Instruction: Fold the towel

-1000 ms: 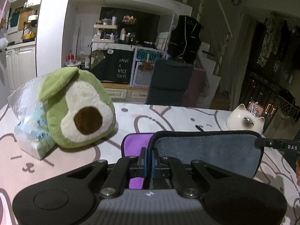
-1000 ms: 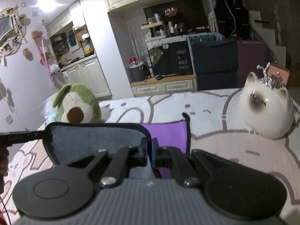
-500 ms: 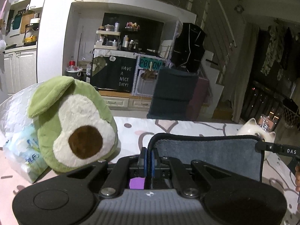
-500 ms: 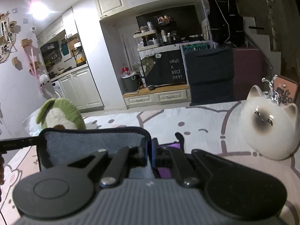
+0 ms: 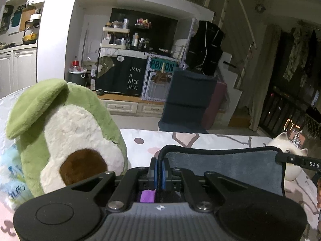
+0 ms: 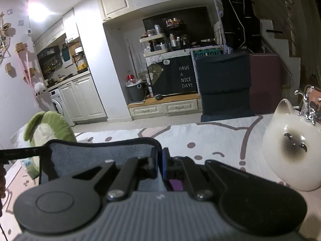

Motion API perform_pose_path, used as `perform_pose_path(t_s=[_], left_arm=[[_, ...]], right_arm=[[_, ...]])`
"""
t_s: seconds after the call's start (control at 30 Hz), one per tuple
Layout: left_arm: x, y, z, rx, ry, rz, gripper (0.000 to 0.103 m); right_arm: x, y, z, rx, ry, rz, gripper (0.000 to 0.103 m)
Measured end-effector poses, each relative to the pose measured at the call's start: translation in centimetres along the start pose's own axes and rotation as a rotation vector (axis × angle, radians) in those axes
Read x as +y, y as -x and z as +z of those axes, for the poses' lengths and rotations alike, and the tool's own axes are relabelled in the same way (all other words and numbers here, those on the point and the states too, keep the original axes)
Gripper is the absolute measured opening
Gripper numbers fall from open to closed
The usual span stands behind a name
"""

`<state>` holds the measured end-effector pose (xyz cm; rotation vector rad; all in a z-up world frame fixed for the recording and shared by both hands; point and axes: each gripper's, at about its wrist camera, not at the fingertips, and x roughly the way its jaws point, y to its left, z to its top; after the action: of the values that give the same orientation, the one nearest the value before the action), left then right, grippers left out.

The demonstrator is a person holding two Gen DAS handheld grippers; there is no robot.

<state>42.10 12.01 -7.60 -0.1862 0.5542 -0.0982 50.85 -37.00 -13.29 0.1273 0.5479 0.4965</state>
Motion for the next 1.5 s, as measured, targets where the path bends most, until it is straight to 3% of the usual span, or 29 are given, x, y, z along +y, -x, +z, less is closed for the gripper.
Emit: perform_pose_path(t_s=[0.23,0.43,0.6,0.67,0.73,0.77,0.83,0.97,1.03,1.5], left_arm=[[0.6,-3.2,0.9,0.086,-0.013,0.019,0.005],[1.2,-6.2,1.1,0.210,-0.008,0.025,0.005],[1.5,-7.7,0.9,0.275,-0.007,0.066,0.010],[1.3,-7.9,0.9,0.298,-0.011,0.078,0.022],[1.3,-8.0,1.0,0.314,-0.012,0.085,0.042],[1.2,-8.0,1.0,0.318,-0.013,0.091,0.047],[0.9,-7.7,1.1,0.323,-0.020,0.096,0.069],[0.0,-7.3,1.4,0.324,-0.031,0.090,0.085],[-0.5,-7.2,1.5,0.318,-0.037,0.098,0.101],[-2.4,-4.5,1.8,0.328,-0.063,0.136,0.103]], right_arm=[[-0.2,-2.0,1.0,0.038,0.013,-0.012,0.006],[-0.1,-5.3,1.7,0.199,0.028,0.005,0.006],[-0.1,-7.4,1.6,0.303,0.027,-0.044,0.007],[-0.3,-7.6,1.5,0.302,-0.005,-0.050,0.014],[-0.5,-7.7,1.5,0.314,-0.025,-0.031,0.047],[-0.5,-7.6,1.5,0.314,-0.027,-0.031,0.054],[-0.4,-7.4,1.6,0.306,-0.025,-0.040,0.074],[-0.3,-6.5,1.7,0.303,-0.034,-0.035,0.090],[-0.5,-7.0,2.0,0.309,-0.030,-0.035,0.100],[1.4,-4.5,2.3,0.307,0.013,-0.043,0.103]])
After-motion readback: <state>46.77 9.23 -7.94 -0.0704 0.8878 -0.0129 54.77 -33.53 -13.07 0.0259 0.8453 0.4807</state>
